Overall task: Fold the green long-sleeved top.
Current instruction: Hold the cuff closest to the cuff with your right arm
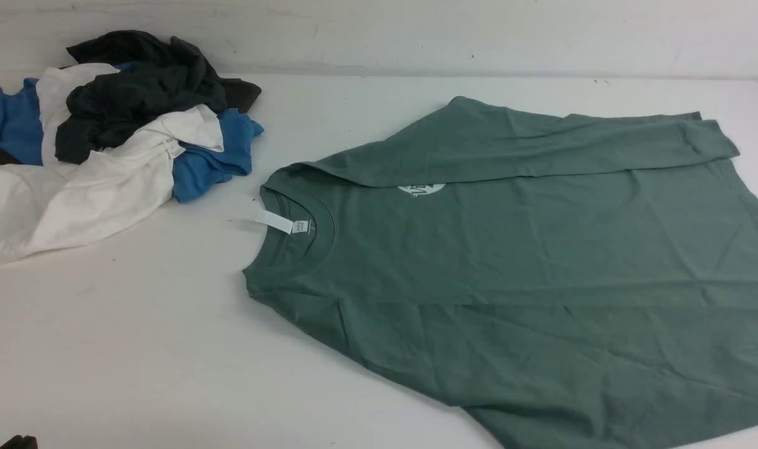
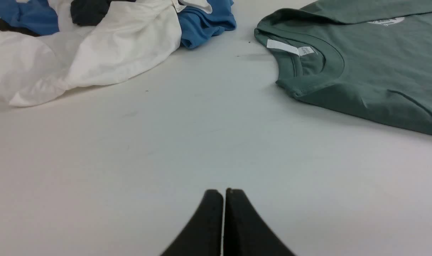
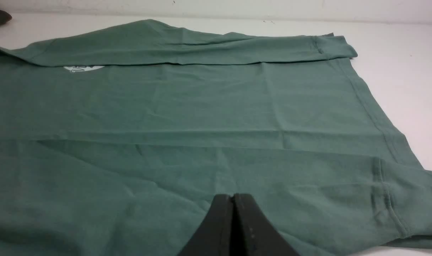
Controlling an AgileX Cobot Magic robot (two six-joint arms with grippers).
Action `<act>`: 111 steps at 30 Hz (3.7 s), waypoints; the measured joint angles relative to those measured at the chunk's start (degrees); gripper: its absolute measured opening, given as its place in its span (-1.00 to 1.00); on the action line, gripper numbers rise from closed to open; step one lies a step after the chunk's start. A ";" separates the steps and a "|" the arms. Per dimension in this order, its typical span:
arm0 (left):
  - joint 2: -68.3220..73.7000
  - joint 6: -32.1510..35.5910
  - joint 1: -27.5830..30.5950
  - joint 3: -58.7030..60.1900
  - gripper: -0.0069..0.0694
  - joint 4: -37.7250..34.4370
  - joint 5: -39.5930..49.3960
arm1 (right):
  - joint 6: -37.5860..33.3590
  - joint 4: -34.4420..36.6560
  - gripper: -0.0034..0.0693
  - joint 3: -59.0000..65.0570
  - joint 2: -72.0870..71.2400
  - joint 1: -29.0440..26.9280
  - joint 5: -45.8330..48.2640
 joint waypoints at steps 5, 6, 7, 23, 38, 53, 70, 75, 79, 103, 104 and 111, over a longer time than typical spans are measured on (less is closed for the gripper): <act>0.00 0.00 0.00 0.00 -0.83 0.00 0.00 | 0.00 0.00 -0.95 0.00 0.00 0.00 0.00; 0.00 0.00 0.00 0.00 -0.83 0.00 0.00 | 0.00 0.00 -0.95 0.00 0.00 0.00 0.00; 0.00 0.00 0.00 0.00 -0.83 0.00 0.00 | 0.00 0.00 -0.95 0.00 0.00 0.00 0.00; 0.00 0.00 0.00 0.00 -0.83 0.00 0.00 | 0.00 0.00 -0.95 0.00 0.00 0.00 0.00; 0.00 0.00 0.00 0.00 -0.83 0.00 0.00 | 1.66 -12.15 -0.95 0.58 0.00 0.00 -11.62; 0.00 0.00 0.00 0.00 -0.83 0.00 0.00 | 34.07 9.31 -0.95 0.58 0.00 0.00 -19.66; 0.00 -12.72 0.00 0.00 -0.83 -35.45 -0.63 | 19.81 -17.96 -0.94 -46.55 39.57 -0.19 46.24; 0.00 -12.40 0.00 0.00 -0.83 -51.66 -2.27 | 15.26 -13.83 -0.94 -47.31 53.31 -0.54 43.22; 0.00 -10.04 0.00 0.00 -0.83 -57.52 -3.89 | 9.29 -5.41 -0.94 -49.61 61.75 -4.27 40.43; 20.35 10.41 0.00 -17.57 -0.83 -59.90 12.62 | -12.45 14.66 -0.37 -64.86 100.56 -35.24 35.32; 23.85 10.46 0.00 -19.31 -0.83 -58.10 15.17 | -11.78 14.27 -0.27 -66.00 102.06 -35.24 35.99; 43.68 13.19 0.00 -28.61 -0.83 -48.86 25.24 | -9.72 11.58 0.22 -71.07 109.14 -35.24 39.35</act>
